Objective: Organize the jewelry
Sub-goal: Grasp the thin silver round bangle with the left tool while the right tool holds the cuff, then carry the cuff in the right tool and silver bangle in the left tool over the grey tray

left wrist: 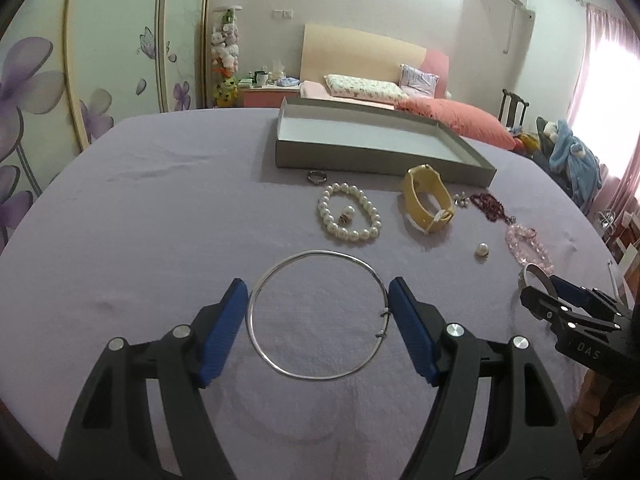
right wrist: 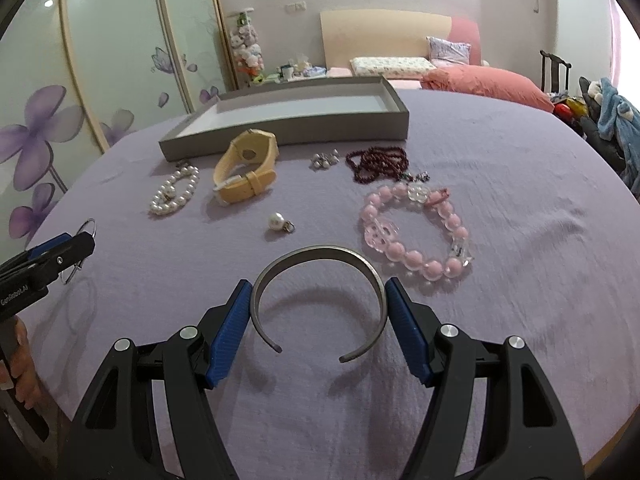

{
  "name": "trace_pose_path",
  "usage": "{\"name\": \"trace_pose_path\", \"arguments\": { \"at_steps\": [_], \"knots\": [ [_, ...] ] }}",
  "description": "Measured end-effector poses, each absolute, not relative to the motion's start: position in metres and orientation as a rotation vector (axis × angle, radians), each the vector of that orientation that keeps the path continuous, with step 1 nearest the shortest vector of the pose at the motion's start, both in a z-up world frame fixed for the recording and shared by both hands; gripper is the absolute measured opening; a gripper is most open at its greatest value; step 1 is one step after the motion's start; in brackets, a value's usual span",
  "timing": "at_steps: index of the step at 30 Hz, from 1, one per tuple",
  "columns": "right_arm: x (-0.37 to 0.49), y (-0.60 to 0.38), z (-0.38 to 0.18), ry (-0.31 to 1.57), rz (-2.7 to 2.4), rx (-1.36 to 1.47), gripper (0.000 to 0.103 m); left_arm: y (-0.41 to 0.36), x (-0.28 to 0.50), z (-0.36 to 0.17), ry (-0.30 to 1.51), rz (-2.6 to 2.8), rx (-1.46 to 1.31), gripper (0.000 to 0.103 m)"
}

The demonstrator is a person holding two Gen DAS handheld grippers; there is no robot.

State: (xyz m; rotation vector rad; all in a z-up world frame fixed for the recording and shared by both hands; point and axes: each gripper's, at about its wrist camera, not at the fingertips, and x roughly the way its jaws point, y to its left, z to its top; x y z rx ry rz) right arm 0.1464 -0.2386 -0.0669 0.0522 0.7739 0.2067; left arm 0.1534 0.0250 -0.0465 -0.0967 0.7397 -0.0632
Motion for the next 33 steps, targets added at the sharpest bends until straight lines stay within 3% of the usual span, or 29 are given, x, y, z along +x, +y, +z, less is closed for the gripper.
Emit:
{"name": "trace_pose_path", "arguments": {
  "at_steps": [33],
  "knots": [
    [0.145, -0.243, -0.048, 0.686, 0.214, 0.064, 0.068, 0.032, 0.147, -0.031, 0.686, -0.045, -0.109, 0.071]
  ]
}}
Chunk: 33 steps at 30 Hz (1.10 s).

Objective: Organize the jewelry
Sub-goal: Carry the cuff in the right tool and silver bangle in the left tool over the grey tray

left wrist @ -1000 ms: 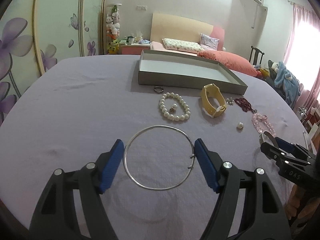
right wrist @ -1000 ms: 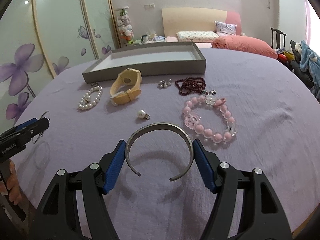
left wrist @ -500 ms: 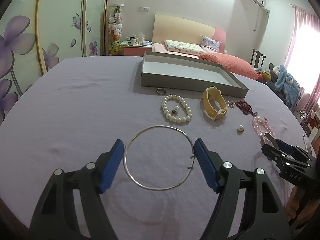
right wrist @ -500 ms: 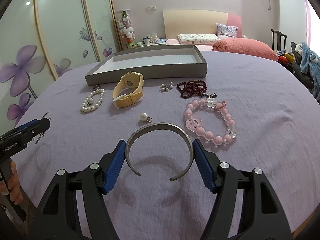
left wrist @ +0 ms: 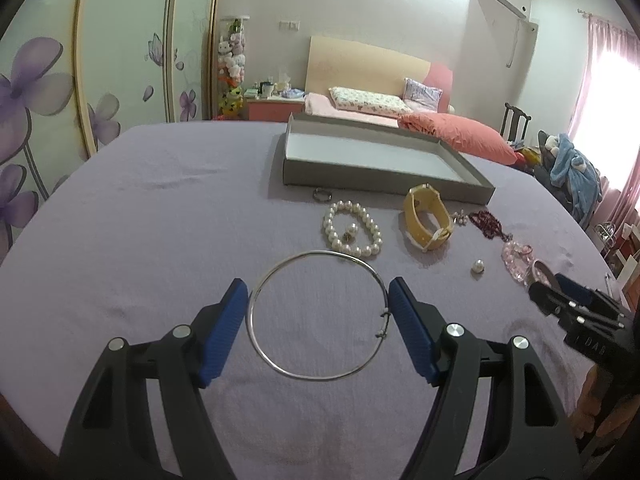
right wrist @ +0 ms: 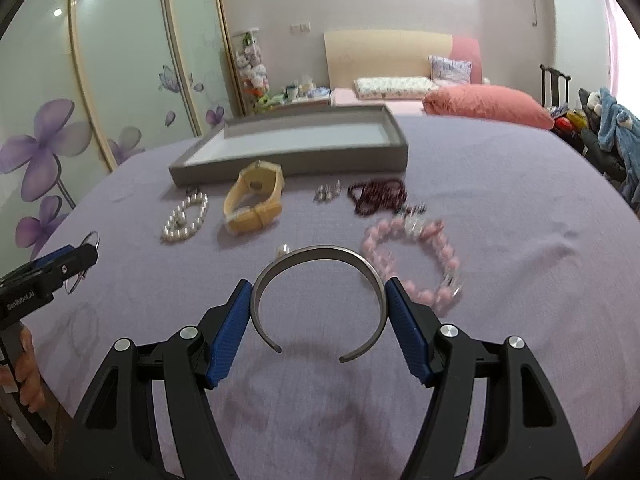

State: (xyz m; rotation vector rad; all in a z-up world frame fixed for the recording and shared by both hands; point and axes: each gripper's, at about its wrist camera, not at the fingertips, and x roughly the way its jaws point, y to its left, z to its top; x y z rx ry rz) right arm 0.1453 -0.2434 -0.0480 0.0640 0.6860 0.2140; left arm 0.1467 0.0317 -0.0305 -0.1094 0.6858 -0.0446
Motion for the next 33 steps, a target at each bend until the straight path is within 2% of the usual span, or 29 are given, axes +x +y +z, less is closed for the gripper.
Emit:
{"name": "trace_pose_path", "arguments": {
  "at_steps": [15, 26, 33],
  "knots": [
    [0.186, -0.245, -0.001, 0.545, 0.174, -0.020, 0.068, 0.024, 0.183, 0.005, 0.569, -0.053, -0.105, 0.071],
    [0.255, -0.248, 0.020, 0.494, 0.200, 0.012, 0.068, 0.014, 0.260, 0.022, 0.495, -0.050, -0.104, 0.071],
    [0.313, -0.247, 0.011, 0.552, 0.221, 0.052, 0.068, 0.005, 0.321, 0.015, 0.523, -0.058, -0.112, 0.071]
  ]
}}
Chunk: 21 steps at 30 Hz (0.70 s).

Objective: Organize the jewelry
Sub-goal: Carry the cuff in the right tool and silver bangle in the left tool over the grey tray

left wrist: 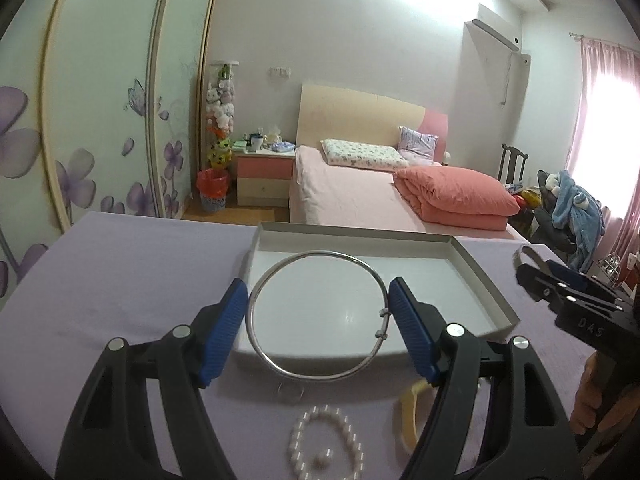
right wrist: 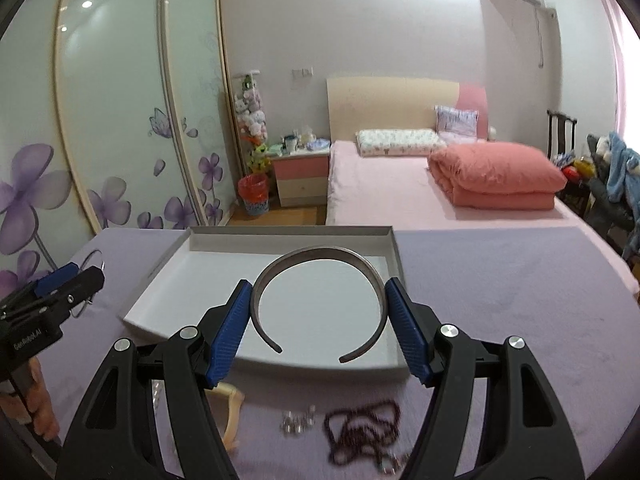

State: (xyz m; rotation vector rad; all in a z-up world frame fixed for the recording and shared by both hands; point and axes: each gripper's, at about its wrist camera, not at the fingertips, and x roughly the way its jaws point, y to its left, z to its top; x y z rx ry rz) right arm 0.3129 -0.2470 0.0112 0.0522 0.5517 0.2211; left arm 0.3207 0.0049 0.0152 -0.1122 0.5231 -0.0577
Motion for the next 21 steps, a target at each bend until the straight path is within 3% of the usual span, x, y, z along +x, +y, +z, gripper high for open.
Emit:
{"name": "trace_pose_path", "arguments": {
  "at_steps": [9, 21],
  "knots": [
    [0.362, -0.232, -0.023, 0.692, 0.221, 0.061, 0.068, -0.003, 0.382, -0.009, 0.589, -0.066, -0.114, 0.071],
    [0.392, -0.225, -0.030, 0.733, 0.213, 0.066, 0.068, 0.001, 0.412, -0.025, 0.625, -0.060, -0.118, 0.071]
  ]
}}
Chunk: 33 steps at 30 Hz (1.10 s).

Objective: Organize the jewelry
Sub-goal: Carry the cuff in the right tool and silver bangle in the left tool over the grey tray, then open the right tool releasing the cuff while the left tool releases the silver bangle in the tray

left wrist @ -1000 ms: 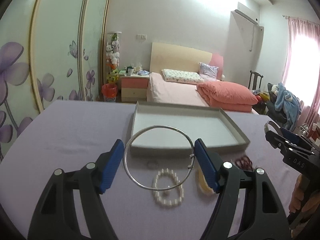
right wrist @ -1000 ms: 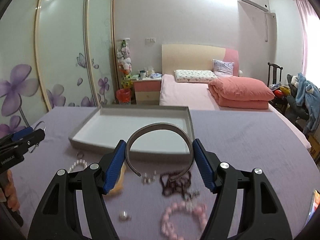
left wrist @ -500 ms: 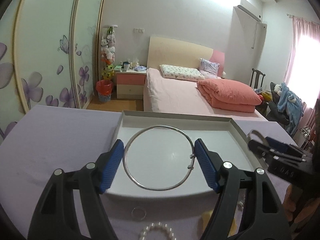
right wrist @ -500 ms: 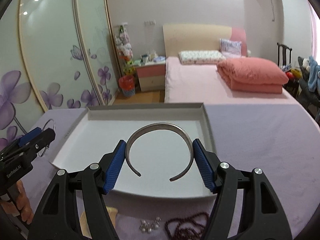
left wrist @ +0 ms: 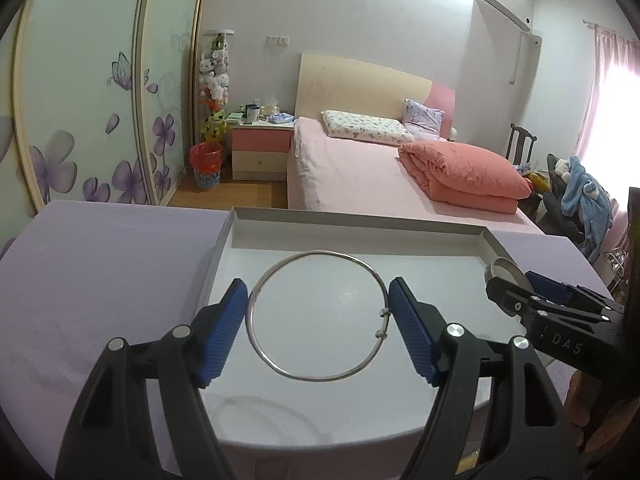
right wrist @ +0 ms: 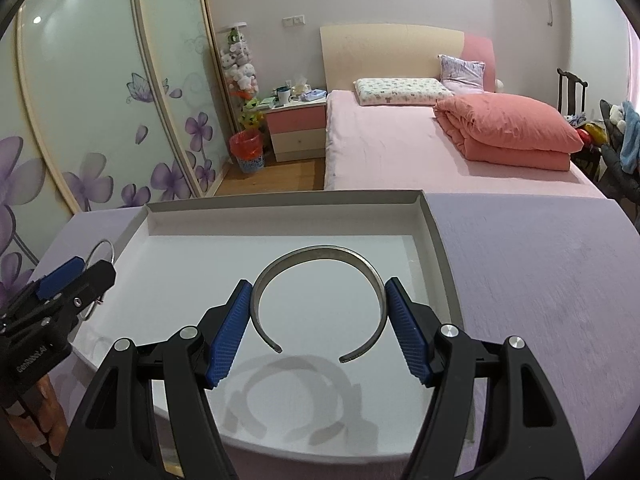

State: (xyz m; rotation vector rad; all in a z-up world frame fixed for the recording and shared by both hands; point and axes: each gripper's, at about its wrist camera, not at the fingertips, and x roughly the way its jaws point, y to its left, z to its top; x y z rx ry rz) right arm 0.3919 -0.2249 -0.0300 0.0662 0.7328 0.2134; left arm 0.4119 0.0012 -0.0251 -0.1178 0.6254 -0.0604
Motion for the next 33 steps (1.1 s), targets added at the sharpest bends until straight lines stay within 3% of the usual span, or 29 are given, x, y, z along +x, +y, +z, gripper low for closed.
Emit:
{"name": "trace_pose_path", "arguments": {
  "at_steps": [3, 6, 33],
  "knots": [
    [0.394, -0.222, -0.032, 0.744, 0.222, 0.054, 0.069, 0.000, 0.417, -0.029, 0.639, -0.061, -0.124, 0.071],
    [0.393, -0.219, -0.030, 0.732, 0.231, 0.041, 0.080, -0.002, 0.423, -0.033, 0.661, -0.067, -0.135, 0.071],
    [0.377, -0.227, -0.017, 0.684, 0.229, 0.028, 0.080, 0.003, 0.419, -0.030, 0.663, -0.044, -0.125, 0.075]
  ]
}}
